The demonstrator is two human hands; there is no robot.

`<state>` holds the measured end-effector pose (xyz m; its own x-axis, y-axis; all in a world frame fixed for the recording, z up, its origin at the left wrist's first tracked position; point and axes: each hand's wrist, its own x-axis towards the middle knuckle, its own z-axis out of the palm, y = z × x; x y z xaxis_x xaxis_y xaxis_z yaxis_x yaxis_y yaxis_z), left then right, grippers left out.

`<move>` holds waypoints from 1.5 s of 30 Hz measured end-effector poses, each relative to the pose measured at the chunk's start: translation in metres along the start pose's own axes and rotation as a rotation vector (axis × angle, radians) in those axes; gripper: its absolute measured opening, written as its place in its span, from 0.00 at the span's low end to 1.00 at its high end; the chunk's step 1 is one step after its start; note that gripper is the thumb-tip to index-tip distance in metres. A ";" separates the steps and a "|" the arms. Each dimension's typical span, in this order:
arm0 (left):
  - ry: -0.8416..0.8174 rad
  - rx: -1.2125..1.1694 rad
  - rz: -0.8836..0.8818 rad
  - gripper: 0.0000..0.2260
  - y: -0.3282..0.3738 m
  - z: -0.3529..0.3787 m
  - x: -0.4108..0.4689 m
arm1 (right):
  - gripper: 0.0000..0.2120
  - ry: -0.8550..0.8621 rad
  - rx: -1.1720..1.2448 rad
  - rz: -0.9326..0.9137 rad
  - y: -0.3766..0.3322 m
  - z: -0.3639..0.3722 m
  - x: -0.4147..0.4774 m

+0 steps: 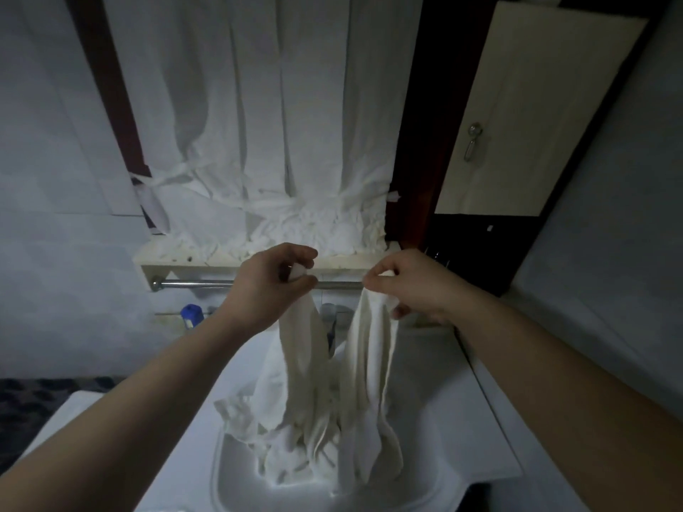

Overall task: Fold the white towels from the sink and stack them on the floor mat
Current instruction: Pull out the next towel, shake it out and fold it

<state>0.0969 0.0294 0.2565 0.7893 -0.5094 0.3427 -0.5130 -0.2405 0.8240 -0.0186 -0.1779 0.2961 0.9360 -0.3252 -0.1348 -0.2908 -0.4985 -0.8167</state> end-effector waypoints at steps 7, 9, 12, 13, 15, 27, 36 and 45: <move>-0.244 0.304 -0.023 0.16 0.004 -0.004 -0.001 | 0.15 -0.142 -0.213 -0.133 0.006 -0.006 -0.005; -0.330 0.309 -0.010 0.15 0.004 -0.005 -0.004 | 0.15 -0.110 -0.279 -0.159 0.007 -0.005 -0.006; -0.402 0.447 0.149 0.14 0.003 -0.007 -0.007 | 0.16 -0.017 -0.301 -0.214 0.007 -0.003 -0.006; -0.393 0.471 0.195 0.14 0.003 -0.007 -0.008 | 0.17 0.000 -0.304 -0.238 0.008 -0.002 -0.006; -0.353 0.500 0.269 0.14 0.005 -0.009 -0.009 | 0.17 0.014 -0.290 -0.302 0.006 0.000 -0.007; -0.064 0.341 0.794 0.16 0.038 -0.018 -0.010 | 0.12 0.055 -0.069 -0.619 -0.027 0.018 -0.013; 0.039 0.104 0.571 0.20 0.047 -0.017 -0.011 | 0.07 0.028 -0.061 -0.626 -0.033 0.017 -0.018; 0.061 -0.054 0.320 0.10 0.044 -0.007 -0.018 | 0.14 0.026 -0.057 -0.614 -0.036 0.016 -0.017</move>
<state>0.0623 0.0340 0.2891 0.6104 -0.5009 0.6136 -0.7212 -0.0311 0.6921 -0.0209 -0.1415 0.3185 0.9310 0.0155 0.3646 0.2887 -0.6425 -0.7098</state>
